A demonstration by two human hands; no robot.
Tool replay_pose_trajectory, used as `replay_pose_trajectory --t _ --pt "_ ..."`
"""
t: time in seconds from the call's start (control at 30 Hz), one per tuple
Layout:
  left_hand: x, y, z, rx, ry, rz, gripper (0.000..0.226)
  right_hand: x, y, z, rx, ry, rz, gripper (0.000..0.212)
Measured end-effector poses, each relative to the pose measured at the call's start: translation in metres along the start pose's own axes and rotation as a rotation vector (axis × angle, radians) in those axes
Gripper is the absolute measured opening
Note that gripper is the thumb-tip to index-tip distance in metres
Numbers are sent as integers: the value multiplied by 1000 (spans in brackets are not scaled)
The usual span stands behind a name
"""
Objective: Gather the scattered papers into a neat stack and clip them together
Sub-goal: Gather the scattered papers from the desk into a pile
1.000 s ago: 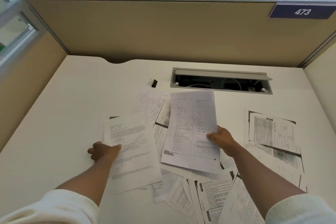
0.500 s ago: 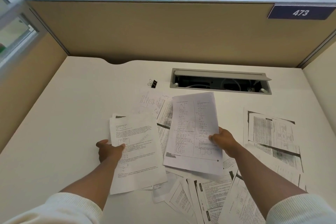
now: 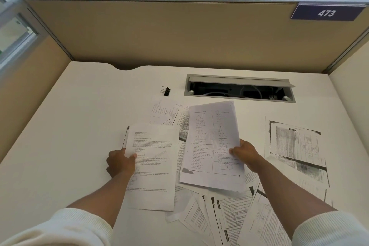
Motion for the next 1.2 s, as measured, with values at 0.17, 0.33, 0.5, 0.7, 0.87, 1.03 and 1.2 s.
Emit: replay_pose_trajectory --t 0.17,0.33,0.5,0.7,0.87,1.03,1.2 --pt "-9 -1 2 -5 100 46 57 -1 2 0 -5 6 -13 34" --pt "-14 -5 5 223 190 66 69 -1 1 -1 -11 -2 -14 34" --pt "-17 -2 7 140 227 67 77 2 1 0 -11 -1 -4 33" --pt "-13 2 8 70 192 124 63 1 4 -2 -10 1 1 34" --pt "-10 8 7 360 105 189 40 1 7 -6 -7 -13 -10 34" --pt "-11 14 -8 505 -42 295 25 5 10 -7 -14 -20 -30 32" --pt "-21 23 -24 671 -121 405 27 6 17 -12 -30 -20 -53 33"
Point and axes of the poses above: each hand's wrist, its own x-axis away from the middle knuckle, its own y-axis out of the back of the hand, z = x × y, the point moved 1 cm from there along -x, towards the middle knuckle
